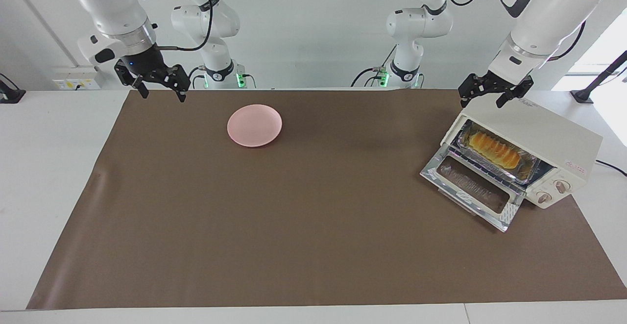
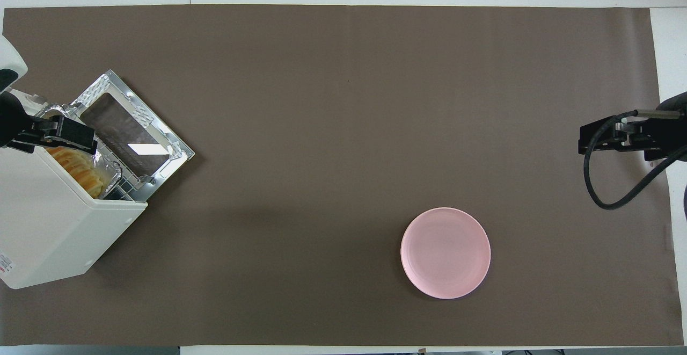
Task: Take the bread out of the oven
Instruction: 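Reach the left gripper into the open oven toward the foil tray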
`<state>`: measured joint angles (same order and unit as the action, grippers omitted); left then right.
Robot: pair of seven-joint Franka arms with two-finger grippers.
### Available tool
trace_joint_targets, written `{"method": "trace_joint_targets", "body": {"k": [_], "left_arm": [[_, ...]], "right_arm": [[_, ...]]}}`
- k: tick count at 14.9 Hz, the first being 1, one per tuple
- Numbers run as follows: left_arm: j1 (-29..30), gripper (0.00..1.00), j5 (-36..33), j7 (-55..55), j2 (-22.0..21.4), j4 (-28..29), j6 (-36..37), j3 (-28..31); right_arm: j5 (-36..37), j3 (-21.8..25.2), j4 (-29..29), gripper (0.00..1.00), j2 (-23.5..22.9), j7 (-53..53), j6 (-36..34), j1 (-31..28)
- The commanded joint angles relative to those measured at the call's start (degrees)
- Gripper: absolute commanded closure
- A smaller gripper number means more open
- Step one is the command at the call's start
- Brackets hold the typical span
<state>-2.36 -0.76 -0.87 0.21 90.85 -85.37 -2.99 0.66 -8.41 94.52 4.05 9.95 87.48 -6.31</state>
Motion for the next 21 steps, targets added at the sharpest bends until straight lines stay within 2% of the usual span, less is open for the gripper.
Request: {"method": "trace_joint_targets", "body": {"k": [1, 11, 13, 17, 19, 21], "left_arm": [[0.6, 0.0, -0.6, 0.5, 0.2, -0.2, -0.2, -0.4], [0.5, 0.0, -0.6, 1.0, -1.4, 0.6, 1.2, -0.3], [0.6, 0.0, -0.4, 5.2, -0.7, 0.0, 0.5, -0.3], [0.2, 0.0, -1.8, 13.4, 8.1, -7.2, 2.0, 0.0], [-0.6, 0.0, -8.0, 21.3, 15.0, -12.4, 2.3, -0.2], [-2.5, 0.0, -11.4, 28.6, 19.6, -14.1, 1.1, 0.0]], "right_arm": [[0.0, -0.1, 0.2, 0.0, 0.5, 0.8, -0.7, -0.3], [0.0, -0.1, 0.2, 0.0, 0.5, 0.8, -0.7, -0.4], [0.0, -0.1, 0.2, 0.0, 0.5, 0.8, -0.7, -0.3], [0.0, -0.1, 0.2, 0.0, 0.5, 0.8, -0.7, -0.4], [0.0, -0.1, 0.2, 0.0, 0.5, 0.8, -0.7, -0.4], [0.0, -0.1, 0.2, 0.0, 0.5, 0.8, -0.7, -0.3]]}}
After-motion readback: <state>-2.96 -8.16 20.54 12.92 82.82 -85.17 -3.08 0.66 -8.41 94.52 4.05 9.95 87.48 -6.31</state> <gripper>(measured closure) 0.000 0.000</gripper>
